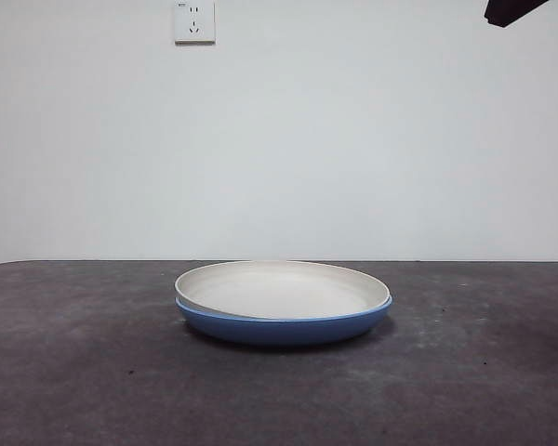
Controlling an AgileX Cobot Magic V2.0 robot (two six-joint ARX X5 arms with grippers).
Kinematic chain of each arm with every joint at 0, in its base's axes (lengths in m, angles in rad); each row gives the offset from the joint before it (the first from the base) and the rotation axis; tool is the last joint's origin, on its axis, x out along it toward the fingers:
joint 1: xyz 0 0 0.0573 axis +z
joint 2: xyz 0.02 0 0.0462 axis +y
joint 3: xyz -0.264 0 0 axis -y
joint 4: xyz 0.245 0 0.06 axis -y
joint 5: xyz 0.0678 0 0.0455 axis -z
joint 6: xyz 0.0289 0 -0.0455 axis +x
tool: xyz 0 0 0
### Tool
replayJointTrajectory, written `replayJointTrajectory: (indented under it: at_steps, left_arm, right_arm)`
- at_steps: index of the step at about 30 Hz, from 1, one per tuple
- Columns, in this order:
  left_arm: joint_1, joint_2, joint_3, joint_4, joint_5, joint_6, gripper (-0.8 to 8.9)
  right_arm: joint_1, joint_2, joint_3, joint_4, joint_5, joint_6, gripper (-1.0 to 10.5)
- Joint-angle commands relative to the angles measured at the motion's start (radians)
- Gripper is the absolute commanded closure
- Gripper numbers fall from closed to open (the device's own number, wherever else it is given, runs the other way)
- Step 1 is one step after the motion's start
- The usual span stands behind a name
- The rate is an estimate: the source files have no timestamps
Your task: Pick up the white plate, put it on the blue plate, put it on desk
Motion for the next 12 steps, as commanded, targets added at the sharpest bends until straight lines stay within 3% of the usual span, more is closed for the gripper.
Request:
replayJointTrajectory:
  at_steps: [1, 12]
  left_arm:
    - [0.004, -0.023, -0.021, -0.028, -0.005, -0.017, 8.04]
    - [0.017, -0.026, -0.021, -0.124, -0.005, -0.037, 8.04]
  right_arm:
    - [0.008, 0.006, 0.014, 0.010, 0.000, -0.008, 9.4]
    - [0.008, 0.005, 0.014, 0.011, 0.000, -0.008, 9.4]
